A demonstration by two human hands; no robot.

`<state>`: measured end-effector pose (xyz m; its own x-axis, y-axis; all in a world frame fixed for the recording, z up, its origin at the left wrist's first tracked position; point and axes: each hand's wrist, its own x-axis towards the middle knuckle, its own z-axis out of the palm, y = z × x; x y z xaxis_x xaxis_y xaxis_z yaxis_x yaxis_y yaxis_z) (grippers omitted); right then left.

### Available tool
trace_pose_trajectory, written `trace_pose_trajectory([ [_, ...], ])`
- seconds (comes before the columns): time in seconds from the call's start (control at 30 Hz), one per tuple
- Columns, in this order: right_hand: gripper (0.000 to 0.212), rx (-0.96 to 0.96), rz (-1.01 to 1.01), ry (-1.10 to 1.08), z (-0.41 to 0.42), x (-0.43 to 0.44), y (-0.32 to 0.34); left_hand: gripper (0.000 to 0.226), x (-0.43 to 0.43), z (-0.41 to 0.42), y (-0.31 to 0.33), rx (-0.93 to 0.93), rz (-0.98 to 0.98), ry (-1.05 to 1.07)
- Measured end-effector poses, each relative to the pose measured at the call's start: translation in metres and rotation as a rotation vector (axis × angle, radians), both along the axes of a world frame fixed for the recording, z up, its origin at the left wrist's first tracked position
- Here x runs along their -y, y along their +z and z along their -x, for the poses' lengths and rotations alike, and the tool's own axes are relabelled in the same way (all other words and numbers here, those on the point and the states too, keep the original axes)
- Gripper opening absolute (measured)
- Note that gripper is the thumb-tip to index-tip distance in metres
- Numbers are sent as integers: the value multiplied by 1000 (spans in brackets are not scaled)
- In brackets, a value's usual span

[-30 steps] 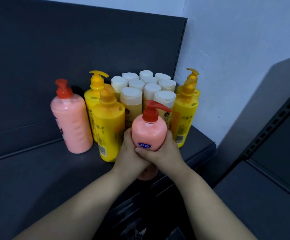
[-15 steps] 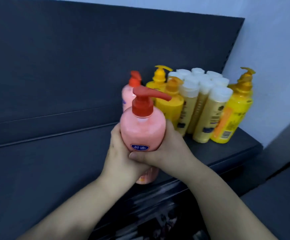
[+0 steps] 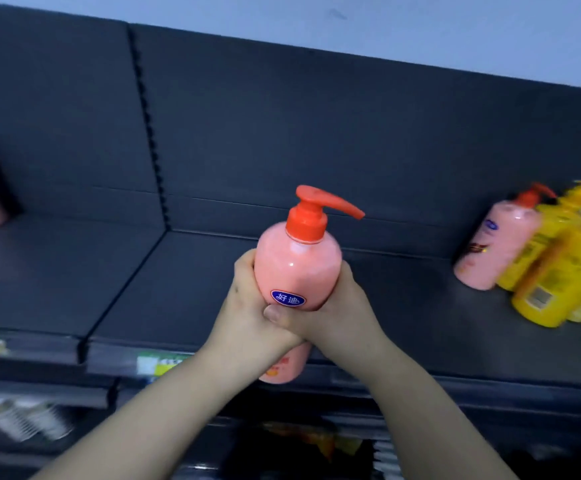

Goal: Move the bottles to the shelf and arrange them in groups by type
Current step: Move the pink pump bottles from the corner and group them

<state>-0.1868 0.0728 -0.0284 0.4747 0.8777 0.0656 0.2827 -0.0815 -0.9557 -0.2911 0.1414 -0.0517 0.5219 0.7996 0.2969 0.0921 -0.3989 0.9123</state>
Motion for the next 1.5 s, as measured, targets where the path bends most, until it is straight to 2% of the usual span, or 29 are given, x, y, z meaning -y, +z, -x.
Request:
trace_pose_trajectory([
  [0.17,85,12,-10,118,40,-36,4,87,-22,50,9,-31,2,142],
  [0.3,95,72,-16,173,53,-66,2,80,-42,65,9,-55,19,206],
  [0.47,92,-9,-48,258,54,-104,-5,80,-79,70,0,-38,23,234],
  [0.67,64,-45,-14,292,42,-143,-6,85,-112,65,12,-99,-8,230],
  [0.97,76,1,10,344,26,-186,-6,89,-148,50,7,-85,21,270],
  [1.17,67,-44,20,324,35,-205,-17,84,-173,60,-4,-123,38,251],
  [1.3,71,-41,14,308,51,-223,-18,83,-196,74,-12,-132,58,222],
  [1.5,87,1,22,213,109,-263,-26,82,-241,129,-18,-124,62,165],
])
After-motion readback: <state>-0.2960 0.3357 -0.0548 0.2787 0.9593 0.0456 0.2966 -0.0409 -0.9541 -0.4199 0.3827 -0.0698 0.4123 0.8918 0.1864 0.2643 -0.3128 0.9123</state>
